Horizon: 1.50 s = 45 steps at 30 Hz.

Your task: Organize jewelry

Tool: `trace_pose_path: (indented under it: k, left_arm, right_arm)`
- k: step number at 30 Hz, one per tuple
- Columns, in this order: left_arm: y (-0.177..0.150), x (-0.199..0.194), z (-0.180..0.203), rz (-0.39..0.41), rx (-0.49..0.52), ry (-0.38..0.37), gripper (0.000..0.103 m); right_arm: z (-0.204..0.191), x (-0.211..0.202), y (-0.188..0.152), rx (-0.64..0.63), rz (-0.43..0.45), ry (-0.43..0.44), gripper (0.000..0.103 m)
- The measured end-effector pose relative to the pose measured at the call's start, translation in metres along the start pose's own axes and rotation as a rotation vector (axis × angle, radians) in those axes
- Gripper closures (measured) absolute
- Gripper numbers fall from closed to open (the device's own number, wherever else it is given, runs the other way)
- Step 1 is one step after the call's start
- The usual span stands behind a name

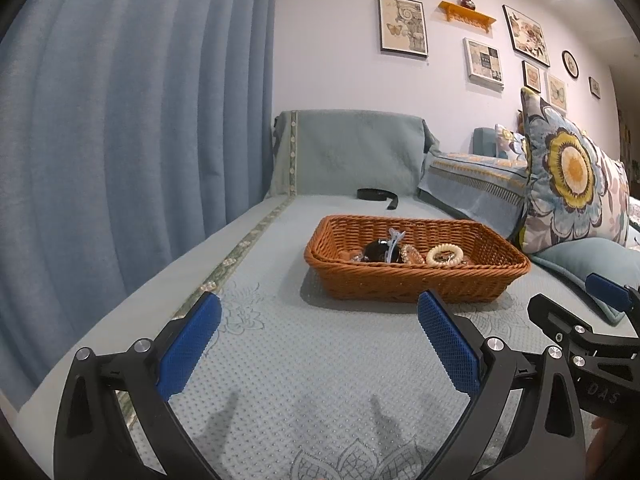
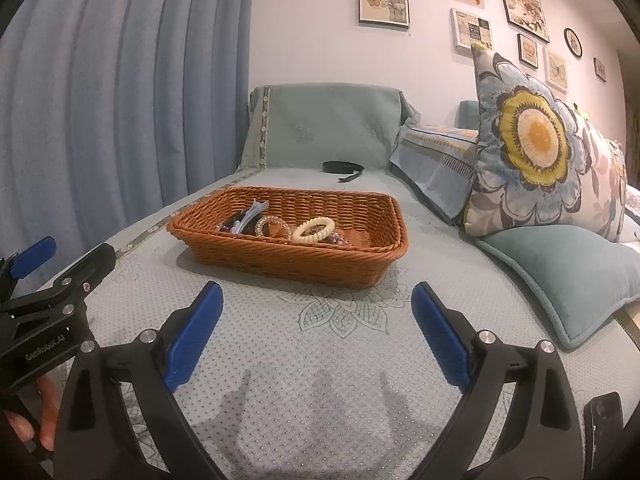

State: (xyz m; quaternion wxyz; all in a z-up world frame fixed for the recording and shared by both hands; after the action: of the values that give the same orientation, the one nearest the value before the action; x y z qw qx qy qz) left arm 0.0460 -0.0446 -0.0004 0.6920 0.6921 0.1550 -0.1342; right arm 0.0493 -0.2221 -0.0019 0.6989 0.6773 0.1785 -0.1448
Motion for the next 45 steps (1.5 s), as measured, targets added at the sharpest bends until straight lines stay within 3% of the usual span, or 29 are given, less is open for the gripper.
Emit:
trace_pose_path:
  k: [45]
  left_arm:
    - [-0.0008,0.0018,-0.0001,-0.002,0.004,0.0,0.008]
  right_arm:
    - [-0.0008,-0.0078,0.0003,-0.008,0.032,-0.02,0.01]
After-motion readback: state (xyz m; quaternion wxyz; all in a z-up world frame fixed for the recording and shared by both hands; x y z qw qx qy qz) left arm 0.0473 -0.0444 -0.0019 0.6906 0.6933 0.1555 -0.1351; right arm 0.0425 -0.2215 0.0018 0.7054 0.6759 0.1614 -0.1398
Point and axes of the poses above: each gripper's, at about its wrist camera, not at the fingertips, and x roughly the way its jaws point, z to its right, y to its top, the point moved 3 cm from there along x, roughly the way its jaws point, and after that the axes turned 7 degrees about -z, right-handed, at the moved point
